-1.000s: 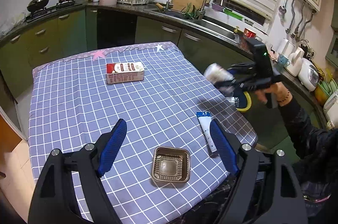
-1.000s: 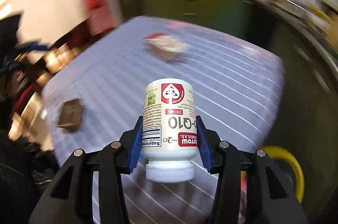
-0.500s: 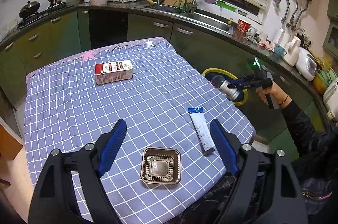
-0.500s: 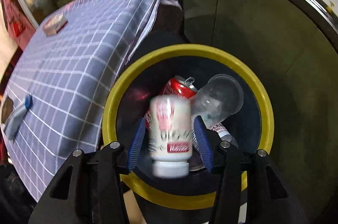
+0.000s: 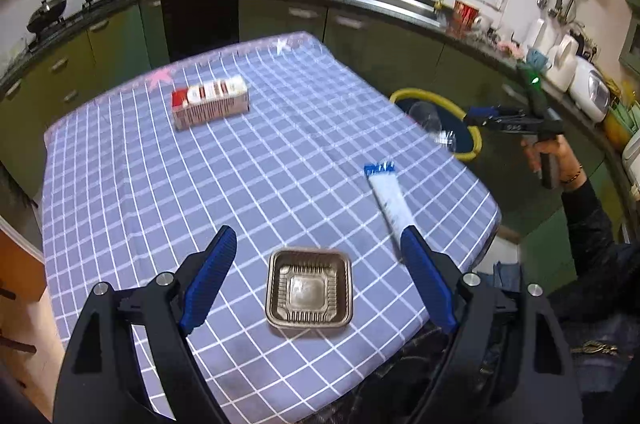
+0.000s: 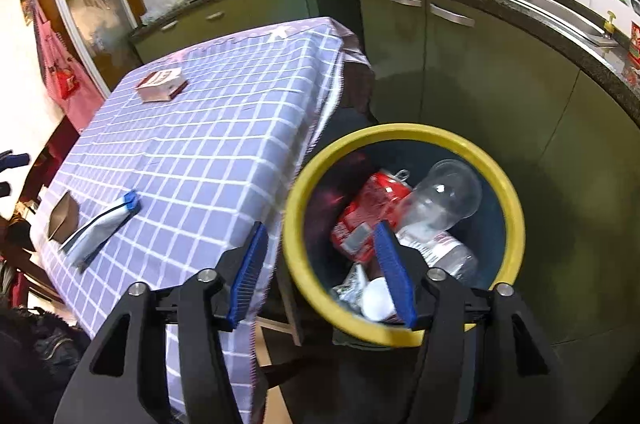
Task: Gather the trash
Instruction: 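Carry the supplement bottle into the bin and open the right gripper, then grasp the brown plastic tray by its rim with the left gripper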
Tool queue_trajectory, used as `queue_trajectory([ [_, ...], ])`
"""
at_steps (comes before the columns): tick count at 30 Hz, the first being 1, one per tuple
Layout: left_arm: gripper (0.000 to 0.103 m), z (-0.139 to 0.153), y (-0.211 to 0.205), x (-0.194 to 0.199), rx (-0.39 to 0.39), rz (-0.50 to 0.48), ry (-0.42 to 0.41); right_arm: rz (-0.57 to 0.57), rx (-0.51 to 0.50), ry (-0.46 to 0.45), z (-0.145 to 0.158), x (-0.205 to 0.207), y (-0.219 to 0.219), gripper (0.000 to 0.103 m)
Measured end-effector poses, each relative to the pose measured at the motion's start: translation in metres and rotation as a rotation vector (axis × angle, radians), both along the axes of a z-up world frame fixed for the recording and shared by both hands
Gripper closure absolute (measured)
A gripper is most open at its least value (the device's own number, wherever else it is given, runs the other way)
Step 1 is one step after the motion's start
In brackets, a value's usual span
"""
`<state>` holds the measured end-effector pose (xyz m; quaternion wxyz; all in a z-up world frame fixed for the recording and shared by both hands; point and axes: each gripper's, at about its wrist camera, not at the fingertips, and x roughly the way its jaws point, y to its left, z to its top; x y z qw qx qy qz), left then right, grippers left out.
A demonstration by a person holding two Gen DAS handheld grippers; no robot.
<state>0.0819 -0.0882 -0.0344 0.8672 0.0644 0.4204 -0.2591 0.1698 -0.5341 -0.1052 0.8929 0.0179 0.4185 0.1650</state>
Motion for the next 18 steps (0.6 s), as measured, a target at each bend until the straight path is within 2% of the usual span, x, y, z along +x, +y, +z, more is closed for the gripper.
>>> queue_trajectory([
  [8,0.025,-0.046,-0.001,0.018,0.105,0.011,0.098,0.061,0.018,-0.013,0.000,-0.008,0.026,0.043],
  [12,0.036,-0.063,0.001,0.026,0.139,0.015,0.143,0.077,0.016,-0.012,-0.001,-0.009,0.033,0.042],
  [15,0.050,-0.070,0.001,0.031,0.156,0.011,0.168,0.083,0.023,-0.006,-0.003,-0.009,0.036,0.042],
  [18,0.056,-0.076,0.002,0.033,0.166,0.012,0.183,0.085,0.025,0.000,-0.005,-0.007,0.036,0.042],
])
